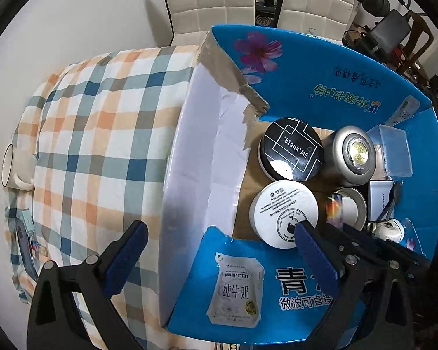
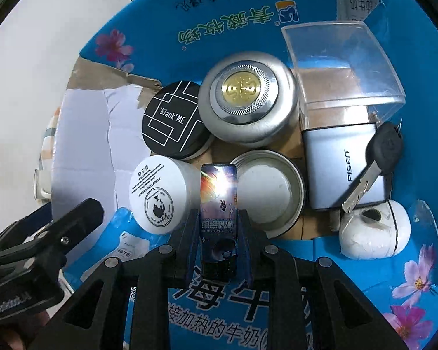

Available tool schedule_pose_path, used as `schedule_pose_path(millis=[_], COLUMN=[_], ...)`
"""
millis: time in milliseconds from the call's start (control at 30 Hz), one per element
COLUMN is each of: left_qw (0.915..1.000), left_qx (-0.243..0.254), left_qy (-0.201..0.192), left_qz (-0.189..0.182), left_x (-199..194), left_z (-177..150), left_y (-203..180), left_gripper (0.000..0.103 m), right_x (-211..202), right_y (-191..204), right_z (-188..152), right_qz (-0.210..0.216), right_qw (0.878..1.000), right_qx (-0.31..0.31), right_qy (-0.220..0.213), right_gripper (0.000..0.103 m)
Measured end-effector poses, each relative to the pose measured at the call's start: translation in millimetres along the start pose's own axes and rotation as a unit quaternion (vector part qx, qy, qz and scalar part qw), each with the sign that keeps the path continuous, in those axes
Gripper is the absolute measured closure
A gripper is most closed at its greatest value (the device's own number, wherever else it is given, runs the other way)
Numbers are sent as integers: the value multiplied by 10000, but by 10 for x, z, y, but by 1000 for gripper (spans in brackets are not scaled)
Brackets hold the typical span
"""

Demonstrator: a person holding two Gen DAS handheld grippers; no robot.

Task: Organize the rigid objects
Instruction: 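Lower the printed can into the blue box and open the right tool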

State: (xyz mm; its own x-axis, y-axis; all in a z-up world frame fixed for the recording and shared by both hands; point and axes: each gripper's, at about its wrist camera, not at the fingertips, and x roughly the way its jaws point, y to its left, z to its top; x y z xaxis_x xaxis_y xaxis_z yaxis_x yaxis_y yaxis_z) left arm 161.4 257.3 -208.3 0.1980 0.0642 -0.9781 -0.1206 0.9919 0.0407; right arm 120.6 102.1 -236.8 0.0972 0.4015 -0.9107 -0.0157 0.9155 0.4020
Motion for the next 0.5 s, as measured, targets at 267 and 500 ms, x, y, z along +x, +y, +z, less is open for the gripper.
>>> schedule_pose_path(millis=[267,500], left_qw=[9999,9997], left_qx=[26,66], left_qy=[-103,-203], left_qz=[-48,-134], left_x=[-107,-273], left_z=[15,-9], left_y=[-13,-76], left_gripper=[0,0], right_x=[27,-390], right_y=[130,108], right_z=[41,-35], right_qz=[-462,-1508], right_qw=[9989,9865], right_qx=[-46,-1], right_qy=[9,-638], right_gripper=[68,17])
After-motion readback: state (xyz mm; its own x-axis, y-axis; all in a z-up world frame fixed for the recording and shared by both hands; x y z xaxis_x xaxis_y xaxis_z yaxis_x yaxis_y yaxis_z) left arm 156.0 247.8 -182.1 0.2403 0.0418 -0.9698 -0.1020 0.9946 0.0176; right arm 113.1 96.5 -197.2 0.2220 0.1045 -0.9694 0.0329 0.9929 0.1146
